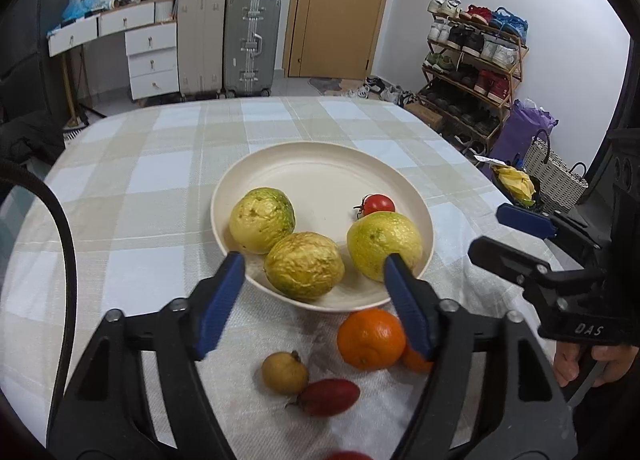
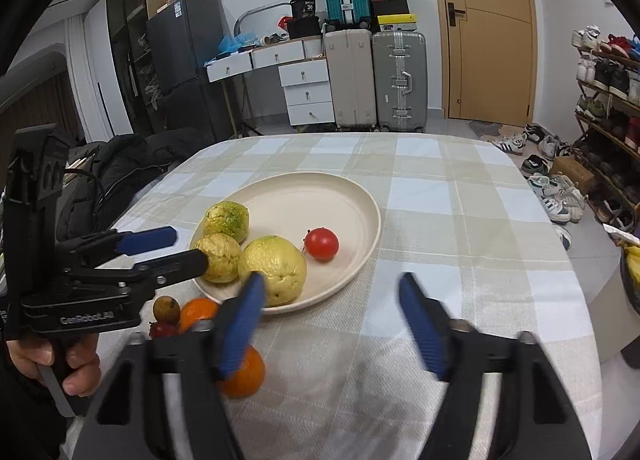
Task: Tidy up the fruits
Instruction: 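Open the right tool to drop the tomato while the left tool releases the passion fruit onto the plate, then move the right tool toward a small brown fruit while the left tool moves toward a red tomato, then grasp the small brown fruit with the right tool while the left tool grasps the red tomato, then carry the brown fruit in the right tool while the left tool carries the tomato over the plate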
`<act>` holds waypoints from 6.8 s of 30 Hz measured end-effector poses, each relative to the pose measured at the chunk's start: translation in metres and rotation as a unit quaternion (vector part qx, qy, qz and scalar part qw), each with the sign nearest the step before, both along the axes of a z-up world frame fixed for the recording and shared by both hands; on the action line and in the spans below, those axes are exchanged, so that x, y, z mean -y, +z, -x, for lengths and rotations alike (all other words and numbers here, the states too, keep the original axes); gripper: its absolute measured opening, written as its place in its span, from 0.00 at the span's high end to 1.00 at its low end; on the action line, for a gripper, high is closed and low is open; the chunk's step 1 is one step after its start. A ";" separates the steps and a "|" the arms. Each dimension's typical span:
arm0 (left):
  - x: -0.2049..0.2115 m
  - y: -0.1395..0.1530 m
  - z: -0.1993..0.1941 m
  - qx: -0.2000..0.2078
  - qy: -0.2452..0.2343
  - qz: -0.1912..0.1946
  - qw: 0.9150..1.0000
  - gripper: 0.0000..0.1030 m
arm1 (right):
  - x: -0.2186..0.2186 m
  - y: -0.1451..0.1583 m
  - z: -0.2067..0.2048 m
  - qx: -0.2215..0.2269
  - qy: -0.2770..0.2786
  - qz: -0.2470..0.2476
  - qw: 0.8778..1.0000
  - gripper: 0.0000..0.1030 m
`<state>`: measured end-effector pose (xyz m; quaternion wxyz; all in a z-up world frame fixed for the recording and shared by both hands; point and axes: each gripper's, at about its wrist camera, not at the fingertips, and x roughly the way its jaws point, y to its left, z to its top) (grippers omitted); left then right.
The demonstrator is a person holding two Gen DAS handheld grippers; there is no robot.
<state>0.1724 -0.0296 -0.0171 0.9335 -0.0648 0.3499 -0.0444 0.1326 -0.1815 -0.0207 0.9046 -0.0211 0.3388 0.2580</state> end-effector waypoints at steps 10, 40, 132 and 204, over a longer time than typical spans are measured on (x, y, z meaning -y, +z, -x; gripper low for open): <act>-0.016 0.026 0.065 0.039 0.035 -0.012 0.999 0.01 | 0.005 0.011 0.028 0.001 0.018 -0.013 1.000 0.00; -0.021 0.013 0.143 -0.001 0.036 -0.019 0.999 0.01 | -0.043 -0.026 0.088 -0.061 0.113 0.068 0.989 0.00; 0.025 -0.036 0.116 -0.092 -0.075 0.003 0.993 0.73 | -0.028 -0.015 0.089 -0.054 0.105 0.018 0.993 0.74; 0.009 0.019 0.060 -0.007 -0.046 0.013 0.999 0.73 | 0.000 0.014 0.044 -0.021 0.057 -0.007 0.998 0.74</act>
